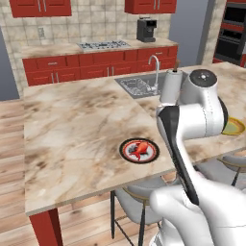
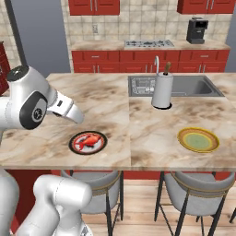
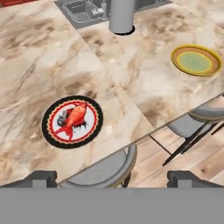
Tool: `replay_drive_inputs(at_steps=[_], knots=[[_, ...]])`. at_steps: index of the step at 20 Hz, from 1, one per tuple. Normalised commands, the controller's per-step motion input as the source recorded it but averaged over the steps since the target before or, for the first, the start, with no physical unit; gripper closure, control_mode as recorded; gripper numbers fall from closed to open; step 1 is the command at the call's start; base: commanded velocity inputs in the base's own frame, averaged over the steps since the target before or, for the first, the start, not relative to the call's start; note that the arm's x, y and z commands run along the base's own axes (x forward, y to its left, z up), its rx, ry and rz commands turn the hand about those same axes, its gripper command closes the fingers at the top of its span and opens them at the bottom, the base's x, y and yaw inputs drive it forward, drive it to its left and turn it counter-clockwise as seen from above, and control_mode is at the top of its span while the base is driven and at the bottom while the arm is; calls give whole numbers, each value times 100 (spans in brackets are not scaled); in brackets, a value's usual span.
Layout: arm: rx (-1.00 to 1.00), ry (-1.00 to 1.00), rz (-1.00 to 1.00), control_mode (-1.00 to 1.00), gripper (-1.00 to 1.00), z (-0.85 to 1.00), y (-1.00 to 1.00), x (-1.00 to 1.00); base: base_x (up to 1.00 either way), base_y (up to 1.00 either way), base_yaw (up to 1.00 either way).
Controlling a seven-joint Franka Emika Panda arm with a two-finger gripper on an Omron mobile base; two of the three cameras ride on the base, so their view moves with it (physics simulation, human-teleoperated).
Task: Transport the fish and garlic to the fridge. Place the fish on the rack containing meat and place the garlic on the rack containing the vegetable, ensuring meats and vegetables are on different racks.
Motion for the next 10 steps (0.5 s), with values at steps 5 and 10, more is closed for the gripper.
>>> replay_drive_inputs(at_steps=[5,10], knots=[[5,15,-1,-100,-100,-38,10,39,0,0,0],[7,4,-2,-100,-100,-40,2,57,0,0,0]])
